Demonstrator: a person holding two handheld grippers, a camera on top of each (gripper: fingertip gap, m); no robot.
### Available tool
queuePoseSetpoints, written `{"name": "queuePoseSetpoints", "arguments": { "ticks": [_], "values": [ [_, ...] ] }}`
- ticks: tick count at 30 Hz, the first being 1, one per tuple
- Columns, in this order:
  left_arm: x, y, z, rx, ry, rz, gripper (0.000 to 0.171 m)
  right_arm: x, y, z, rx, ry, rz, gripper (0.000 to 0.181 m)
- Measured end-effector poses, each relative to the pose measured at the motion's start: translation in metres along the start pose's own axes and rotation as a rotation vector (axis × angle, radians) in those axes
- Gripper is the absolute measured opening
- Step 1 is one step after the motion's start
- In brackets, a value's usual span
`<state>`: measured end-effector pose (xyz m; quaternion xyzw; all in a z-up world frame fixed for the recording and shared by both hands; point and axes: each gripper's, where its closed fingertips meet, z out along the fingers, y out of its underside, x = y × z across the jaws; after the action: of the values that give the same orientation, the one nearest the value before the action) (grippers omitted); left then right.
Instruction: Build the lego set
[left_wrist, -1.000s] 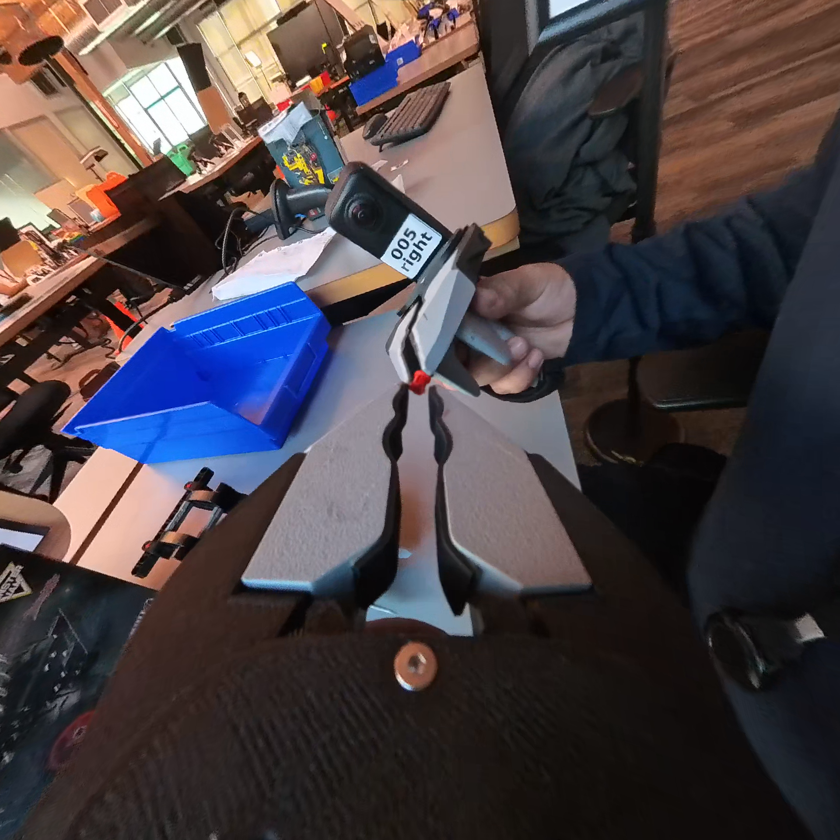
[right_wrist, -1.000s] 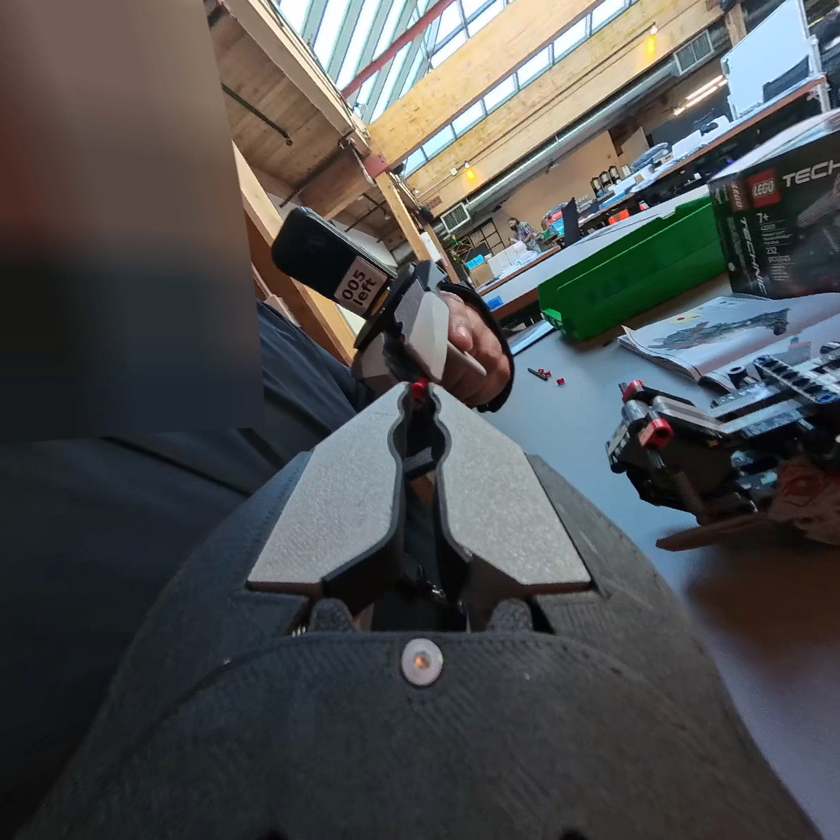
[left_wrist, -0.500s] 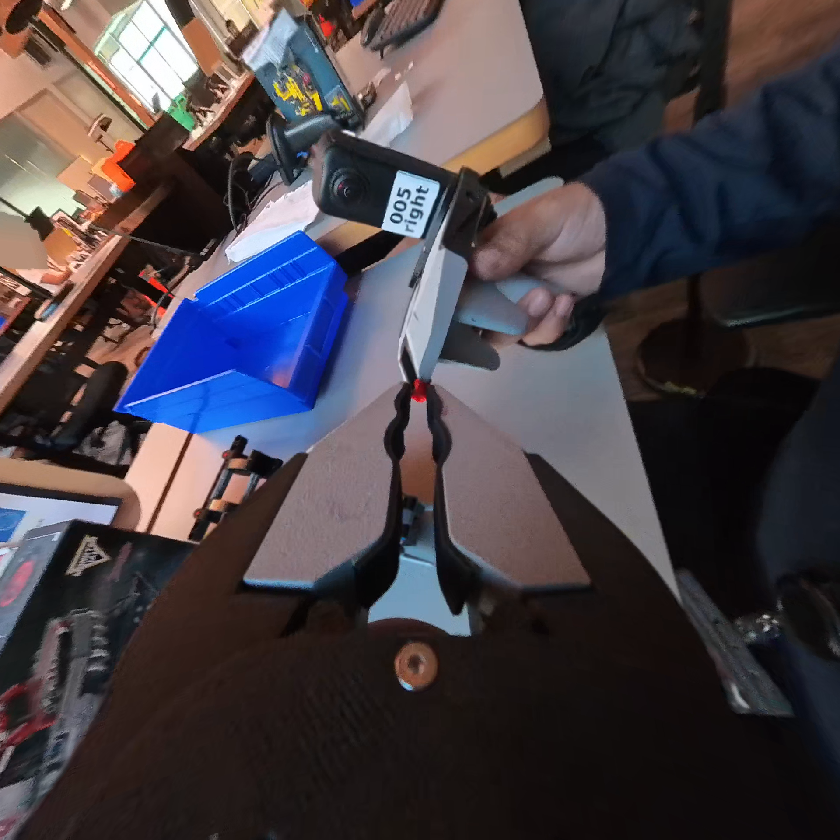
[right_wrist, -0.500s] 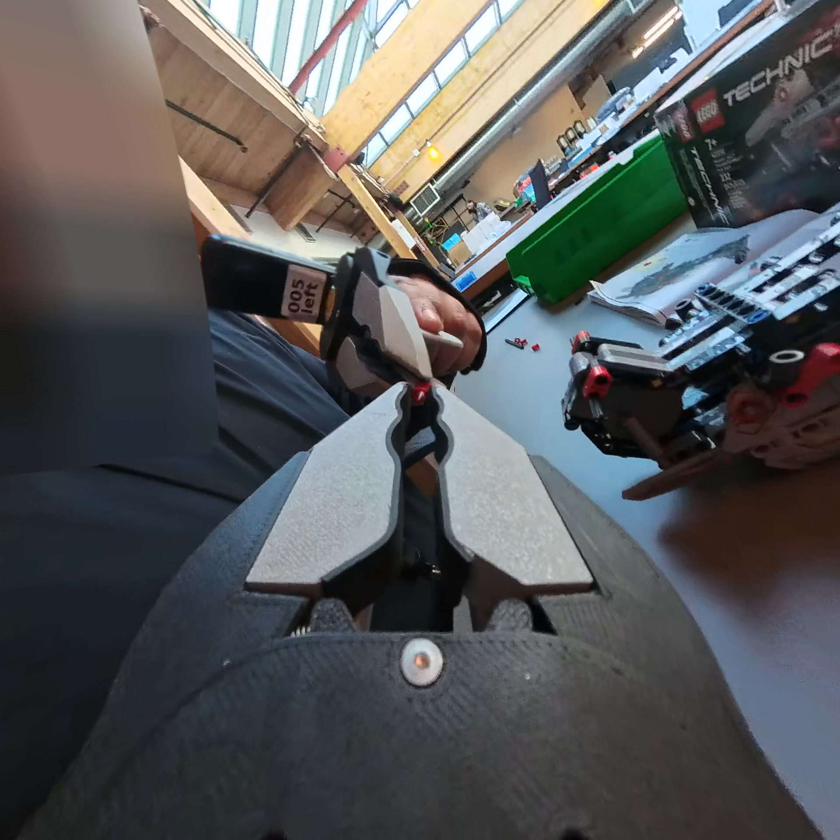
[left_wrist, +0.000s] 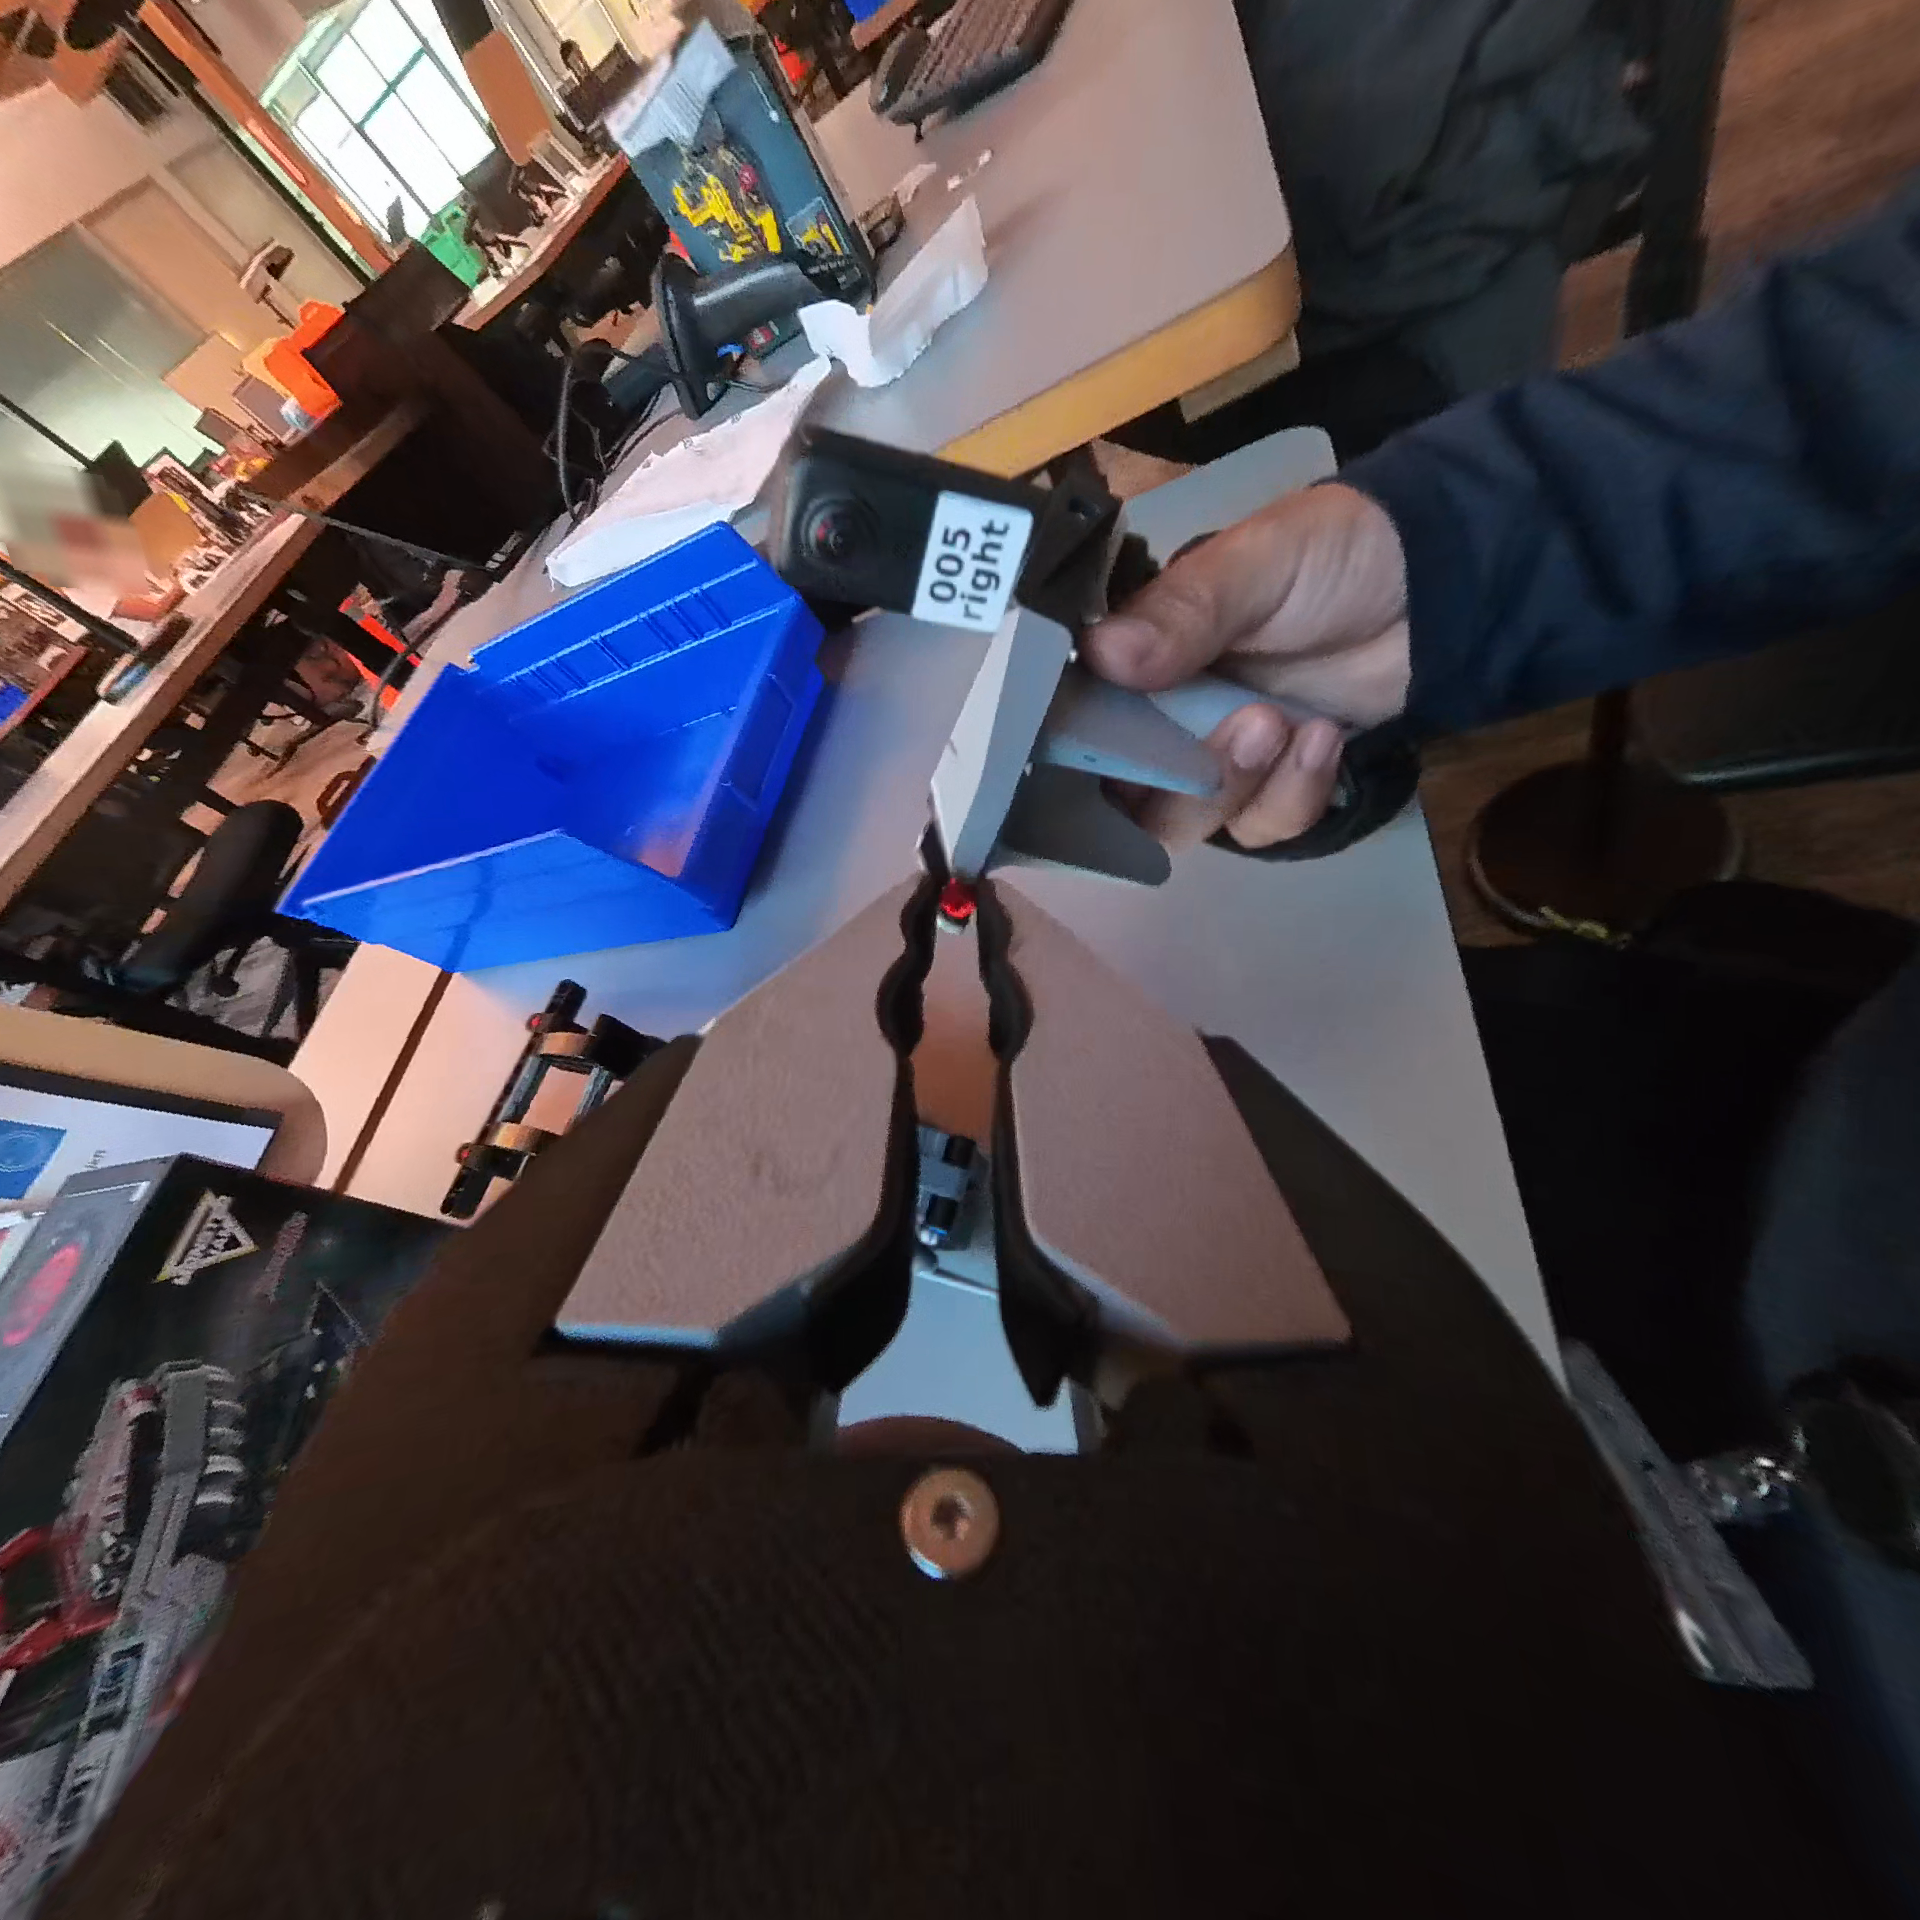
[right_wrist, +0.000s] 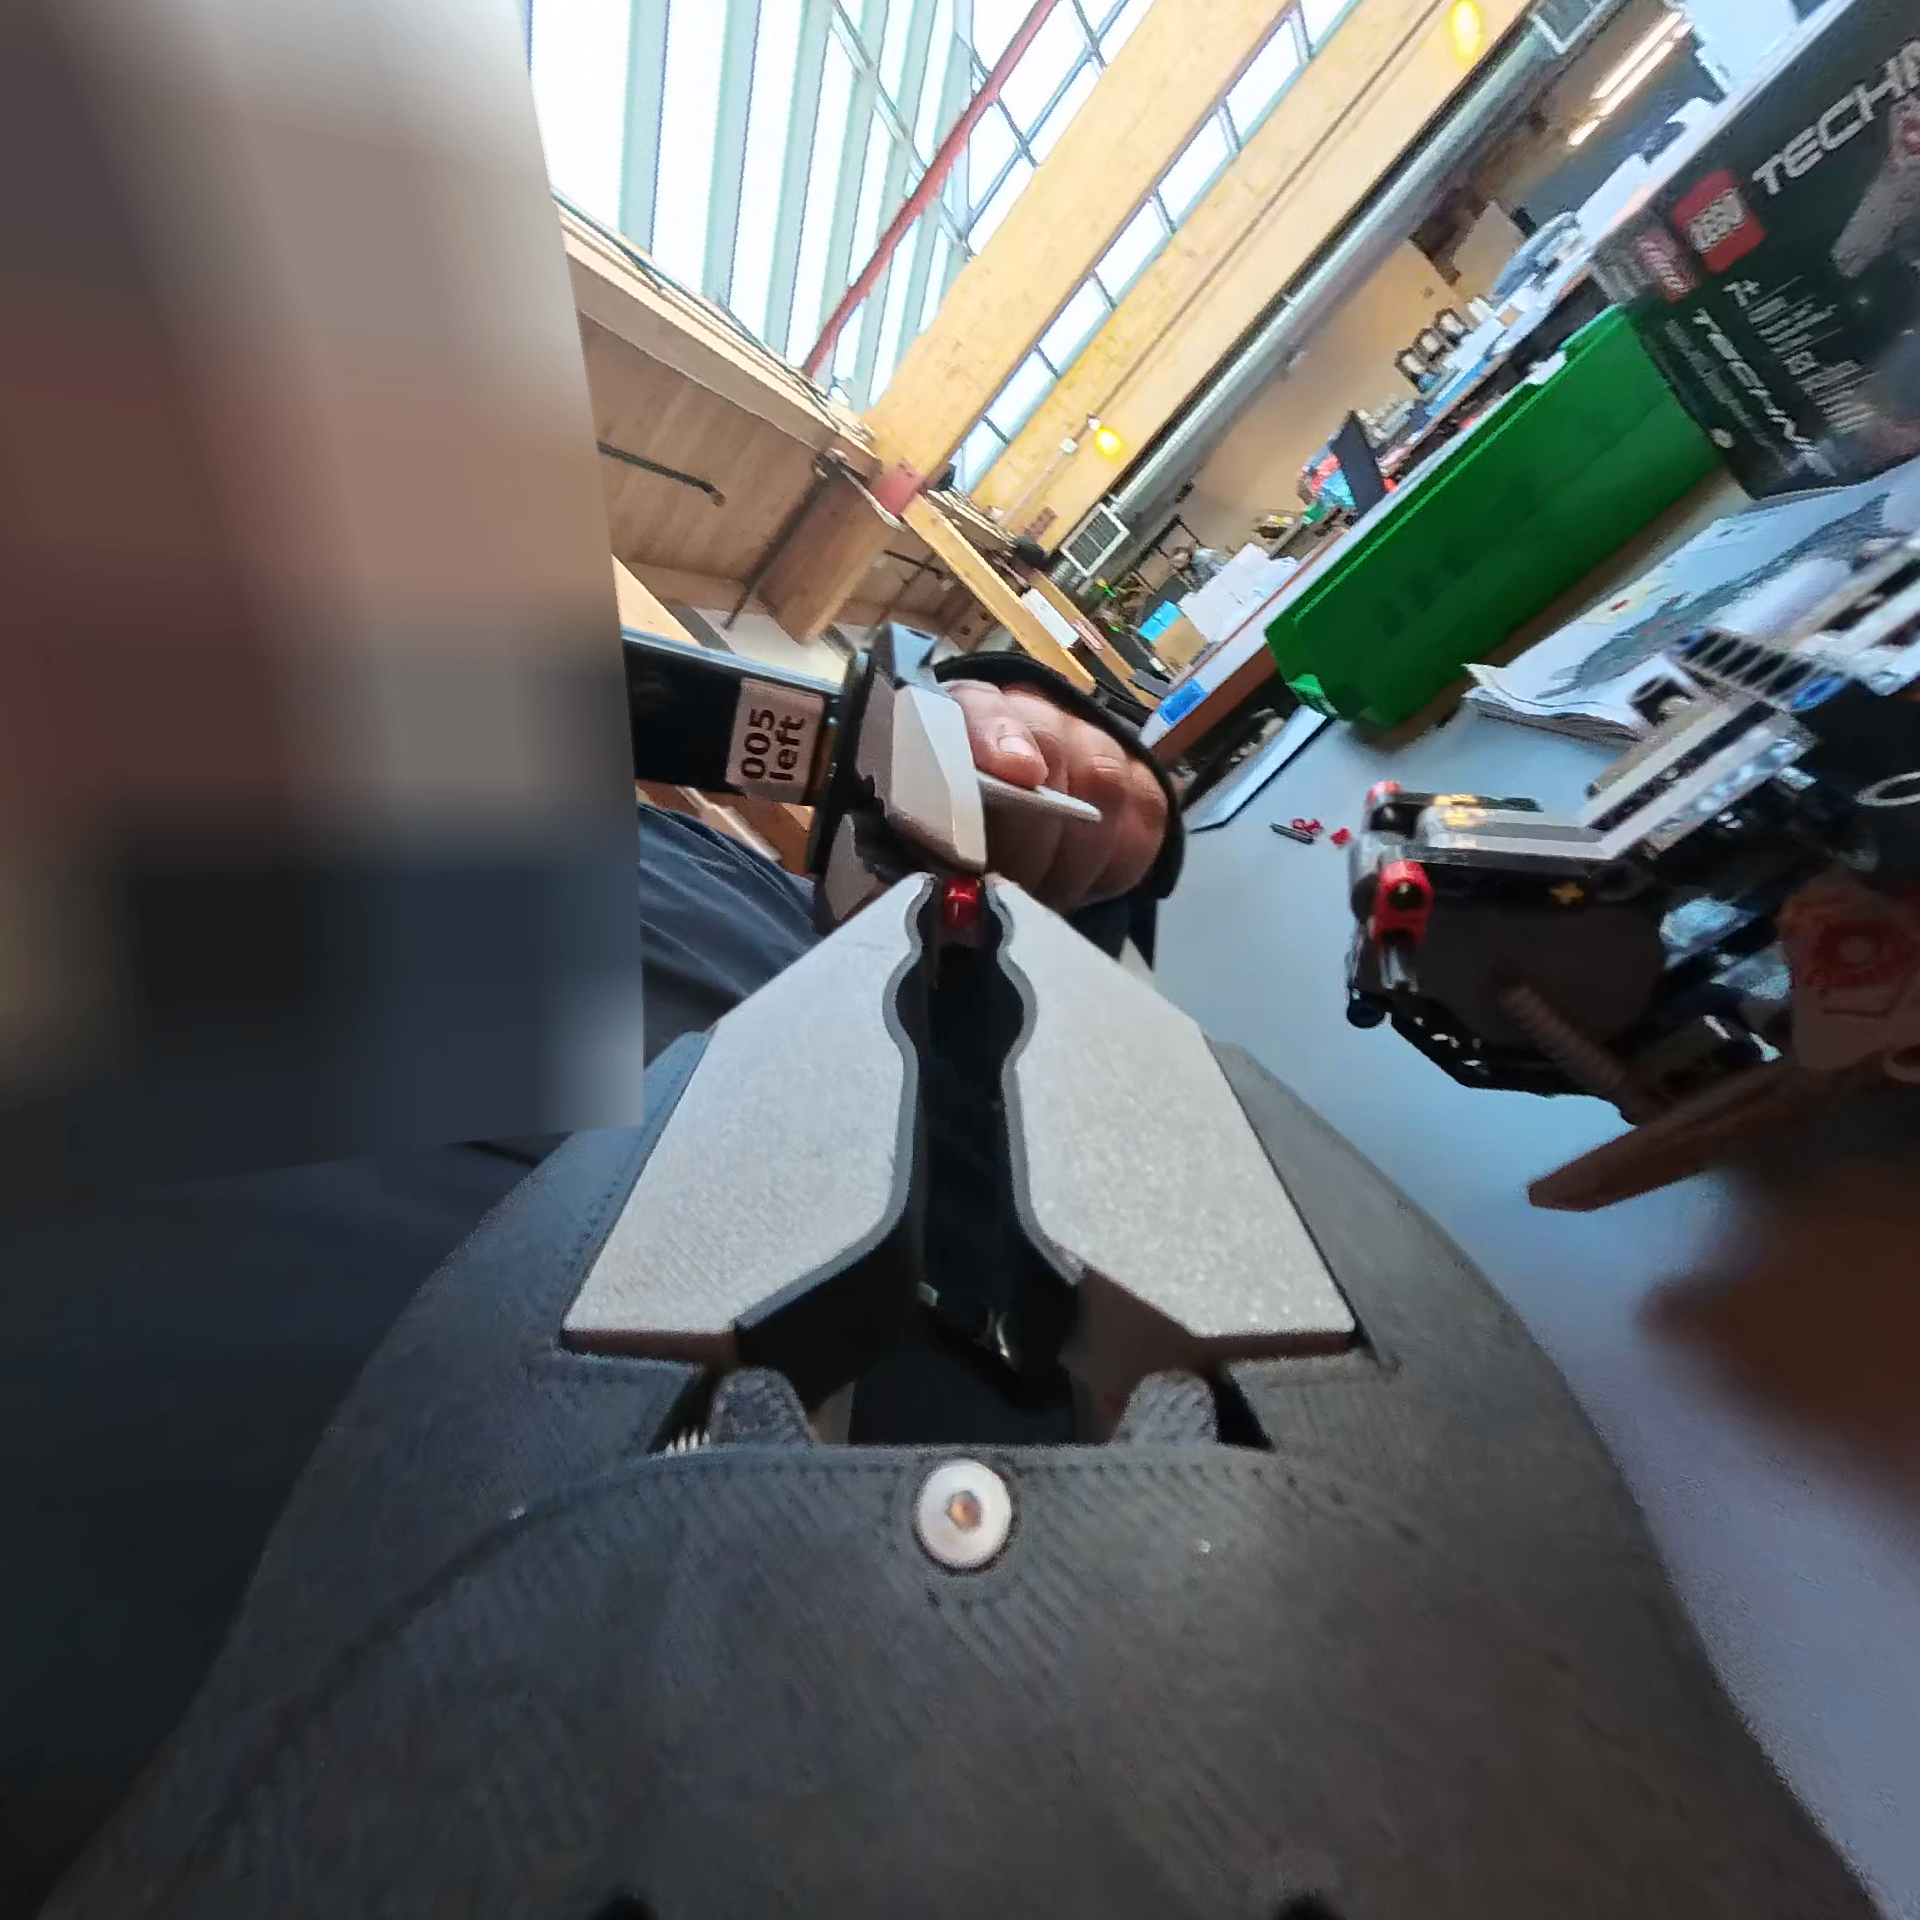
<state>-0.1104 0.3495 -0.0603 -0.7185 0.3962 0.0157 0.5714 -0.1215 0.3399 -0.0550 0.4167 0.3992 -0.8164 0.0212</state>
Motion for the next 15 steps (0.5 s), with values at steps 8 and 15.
{"name": "queuePoseSetpoints", "arguments": {
  "ticks": [8, 15],
  "values": [
    [-0.0019, -0.0026, -0.0017, 0.036, 0.033, -0.063, 0.003, -0.0051, -0.0023, 0.0003, 0.036, -0.059, 0.047, 0.003],
    [-0.0004, -0.0018, -0.0013, 0.032, 0.019, -0.016, 0.003, -0.0043, -0.0007, -0.0003, 0.004, -0.022, 0.014, 0.003]
  ]
}}
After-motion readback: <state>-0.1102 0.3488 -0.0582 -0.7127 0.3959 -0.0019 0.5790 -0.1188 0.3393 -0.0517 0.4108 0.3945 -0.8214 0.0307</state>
